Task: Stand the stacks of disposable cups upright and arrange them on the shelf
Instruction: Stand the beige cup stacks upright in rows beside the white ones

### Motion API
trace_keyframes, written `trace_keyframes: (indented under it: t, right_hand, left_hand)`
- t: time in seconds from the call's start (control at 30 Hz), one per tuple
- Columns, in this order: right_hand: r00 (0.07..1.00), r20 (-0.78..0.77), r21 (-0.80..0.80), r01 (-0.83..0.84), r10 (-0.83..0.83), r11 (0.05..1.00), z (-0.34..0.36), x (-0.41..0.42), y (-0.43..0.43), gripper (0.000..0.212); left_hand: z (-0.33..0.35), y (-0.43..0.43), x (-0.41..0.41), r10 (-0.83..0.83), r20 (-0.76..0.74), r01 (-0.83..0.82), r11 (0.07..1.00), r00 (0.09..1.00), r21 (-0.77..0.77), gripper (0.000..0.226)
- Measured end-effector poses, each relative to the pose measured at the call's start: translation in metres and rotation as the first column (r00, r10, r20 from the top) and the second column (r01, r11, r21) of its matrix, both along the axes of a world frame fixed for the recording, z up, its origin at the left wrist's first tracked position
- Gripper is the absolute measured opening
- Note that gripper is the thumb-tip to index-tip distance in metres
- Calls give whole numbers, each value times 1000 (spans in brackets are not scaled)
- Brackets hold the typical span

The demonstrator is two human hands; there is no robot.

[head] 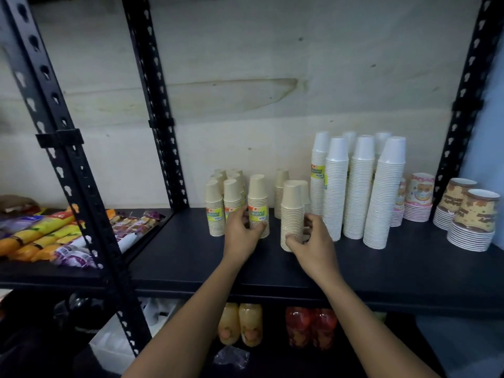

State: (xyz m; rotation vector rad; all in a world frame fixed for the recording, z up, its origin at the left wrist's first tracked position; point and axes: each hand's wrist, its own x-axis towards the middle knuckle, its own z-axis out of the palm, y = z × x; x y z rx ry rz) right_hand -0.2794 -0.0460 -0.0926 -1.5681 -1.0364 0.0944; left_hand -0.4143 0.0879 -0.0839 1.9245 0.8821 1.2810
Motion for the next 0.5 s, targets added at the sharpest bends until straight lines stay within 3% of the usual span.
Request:
trace_keyframes:
  t: [0.27, 0.5]
  right_hand:
    - [995, 5, 8, -97, 97, 995, 8, -53, 33, 63]
    - [989, 42, -92, -138, 142, 986, 7, -82, 70, 68]
  left_hand:
    - [-5, 11, -80, 141, -22, -141, 990, 990, 22, 69]
    - [-14, 33, -115, 169, -27, -170, 985, 985, -17, 64]
